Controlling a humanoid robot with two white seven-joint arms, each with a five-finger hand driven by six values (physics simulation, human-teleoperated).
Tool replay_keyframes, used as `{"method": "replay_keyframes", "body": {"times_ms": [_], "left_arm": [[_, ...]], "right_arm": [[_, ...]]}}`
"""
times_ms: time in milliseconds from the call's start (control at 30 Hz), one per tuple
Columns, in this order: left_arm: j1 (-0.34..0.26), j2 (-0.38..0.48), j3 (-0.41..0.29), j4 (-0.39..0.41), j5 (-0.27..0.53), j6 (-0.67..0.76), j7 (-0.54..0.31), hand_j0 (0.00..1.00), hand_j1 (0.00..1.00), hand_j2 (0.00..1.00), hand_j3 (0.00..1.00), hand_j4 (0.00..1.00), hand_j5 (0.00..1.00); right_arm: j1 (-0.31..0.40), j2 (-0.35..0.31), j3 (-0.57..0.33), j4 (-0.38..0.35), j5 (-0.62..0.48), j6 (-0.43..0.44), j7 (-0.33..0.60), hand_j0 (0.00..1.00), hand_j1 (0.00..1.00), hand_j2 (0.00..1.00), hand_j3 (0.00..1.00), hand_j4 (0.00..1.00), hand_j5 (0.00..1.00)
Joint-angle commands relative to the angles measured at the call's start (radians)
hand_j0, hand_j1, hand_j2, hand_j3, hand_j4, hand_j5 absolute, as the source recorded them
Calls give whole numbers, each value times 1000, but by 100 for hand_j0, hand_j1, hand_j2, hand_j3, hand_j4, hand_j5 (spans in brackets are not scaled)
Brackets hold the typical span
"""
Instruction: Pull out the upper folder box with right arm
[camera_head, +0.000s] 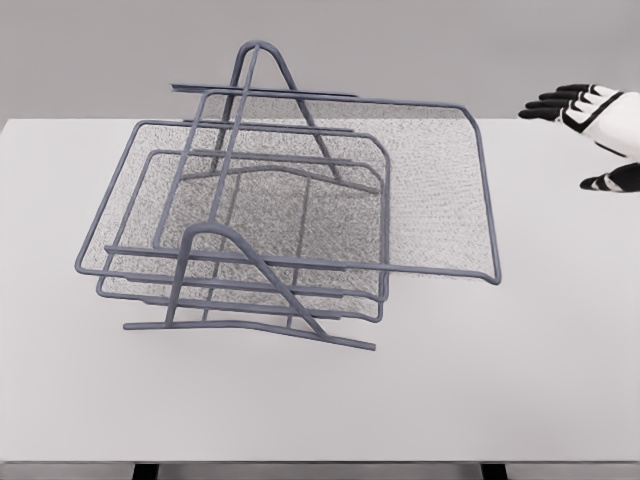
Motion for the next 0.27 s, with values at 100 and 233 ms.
{"method": "replay_keyframes", "body": {"times_ms": [100,233], "left_arm": [[0,0,0,0,0,0,-1,100,100,100,100,100,100],[0,0,-2,2,0,0,-1,100,100,100,100,100,100]], "right_arm": [[12,57,-11,1,-38,2,-1,100,100,100,100,100,100],[17,58,-11,4,-38,2,-1,100,100,100,100,100,100]]}}
